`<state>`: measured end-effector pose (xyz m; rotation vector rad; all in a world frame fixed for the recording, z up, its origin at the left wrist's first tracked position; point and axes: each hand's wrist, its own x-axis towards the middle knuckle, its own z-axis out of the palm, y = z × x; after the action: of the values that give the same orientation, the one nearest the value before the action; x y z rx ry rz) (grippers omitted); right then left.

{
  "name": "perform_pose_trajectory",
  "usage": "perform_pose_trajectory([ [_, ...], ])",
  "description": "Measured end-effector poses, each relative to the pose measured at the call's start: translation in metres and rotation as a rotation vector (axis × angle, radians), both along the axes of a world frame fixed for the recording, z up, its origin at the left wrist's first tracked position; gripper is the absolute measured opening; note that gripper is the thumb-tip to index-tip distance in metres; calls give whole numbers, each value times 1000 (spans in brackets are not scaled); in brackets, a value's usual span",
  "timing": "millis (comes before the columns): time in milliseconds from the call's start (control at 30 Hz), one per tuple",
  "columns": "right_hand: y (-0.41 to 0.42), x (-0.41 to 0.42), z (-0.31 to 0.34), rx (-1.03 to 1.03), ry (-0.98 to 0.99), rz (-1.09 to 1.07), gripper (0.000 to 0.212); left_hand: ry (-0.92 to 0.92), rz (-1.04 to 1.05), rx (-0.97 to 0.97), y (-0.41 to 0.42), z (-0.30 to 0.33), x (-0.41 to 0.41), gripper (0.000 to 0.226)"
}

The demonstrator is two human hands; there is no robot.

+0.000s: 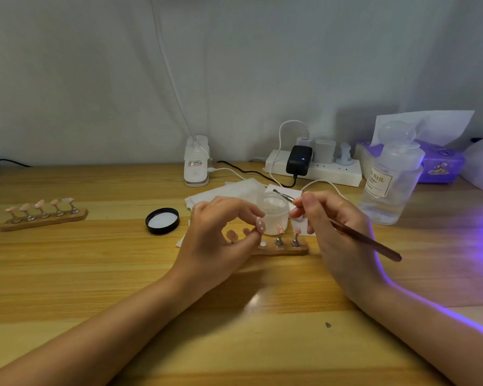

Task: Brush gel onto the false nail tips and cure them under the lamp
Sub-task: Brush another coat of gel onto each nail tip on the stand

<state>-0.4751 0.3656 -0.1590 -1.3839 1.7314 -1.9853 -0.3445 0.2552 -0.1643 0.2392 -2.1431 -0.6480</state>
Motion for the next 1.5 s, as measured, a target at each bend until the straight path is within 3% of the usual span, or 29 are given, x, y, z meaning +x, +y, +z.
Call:
perform_pose_trajectory([
  [200, -1, -1, 3, -2, -33, -27, 31, 59, -61, 197, -5, 1, 0, 9],
  [533, -12, -20, 17, 105, -28, -69, 28, 86, -26, 222, -6, 0, -2, 18],
  [633, -24, -29, 28, 194, 79, -80, 29, 96, -16, 208, -7, 0, -2, 19],
  [833, -53, -35, 47, 412, 480, -131, 37, 116, 6, 260, -6, -1, -2, 14],
  [967, -65, -26, 45, 504, 567, -118, 39, 114, 4, 269, -6, -1, -1, 14],
  [1133, -60, -38, 63, 409, 397, -144, 37, 107, 10, 233, -7, -2, -2, 22],
  [1333, -45, -52, 60, 396, -168, -197, 35, 100, 6, 225, -5, 0, -1, 21],
  [1500, -35, -53, 48, 422, -222, -187, 35, 79, 3, 223, -4, 1, -1, 19],
])
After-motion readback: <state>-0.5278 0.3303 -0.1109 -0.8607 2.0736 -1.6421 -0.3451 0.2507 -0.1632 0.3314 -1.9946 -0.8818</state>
